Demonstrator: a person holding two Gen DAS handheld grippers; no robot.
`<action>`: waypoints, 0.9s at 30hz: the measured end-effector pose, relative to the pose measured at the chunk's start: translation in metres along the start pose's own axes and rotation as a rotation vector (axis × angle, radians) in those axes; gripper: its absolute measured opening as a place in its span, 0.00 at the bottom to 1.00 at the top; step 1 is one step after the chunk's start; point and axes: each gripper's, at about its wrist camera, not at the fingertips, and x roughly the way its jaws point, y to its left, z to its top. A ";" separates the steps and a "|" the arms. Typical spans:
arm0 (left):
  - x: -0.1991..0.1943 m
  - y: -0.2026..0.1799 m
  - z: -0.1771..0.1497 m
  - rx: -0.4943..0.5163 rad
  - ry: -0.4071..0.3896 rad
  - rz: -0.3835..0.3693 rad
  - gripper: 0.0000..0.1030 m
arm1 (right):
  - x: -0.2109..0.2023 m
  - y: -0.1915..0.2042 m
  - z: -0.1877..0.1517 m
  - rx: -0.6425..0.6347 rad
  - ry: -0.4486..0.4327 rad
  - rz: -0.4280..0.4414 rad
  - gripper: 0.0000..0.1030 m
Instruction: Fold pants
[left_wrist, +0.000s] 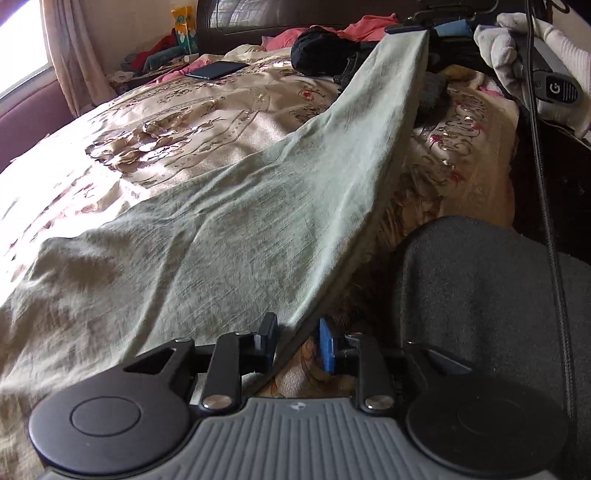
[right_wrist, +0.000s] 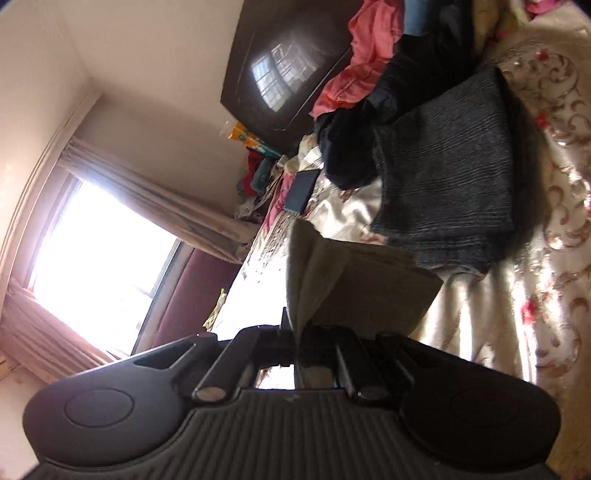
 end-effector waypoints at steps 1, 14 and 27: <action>-0.007 0.001 -0.002 -0.004 -0.013 0.003 0.38 | 0.005 0.018 -0.008 -0.052 0.023 0.023 0.04; -0.110 0.063 -0.028 -0.343 -0.093 0.263 0.41 | 0.110 0.183 -0.204 -0.432 0.537 0.360 0.04; -0.166 0.111 -0.105 -0.530 -0.107 0.338 0.42 | 0.081 0.257 -0.427 -1.045 0.788 0.418 0.04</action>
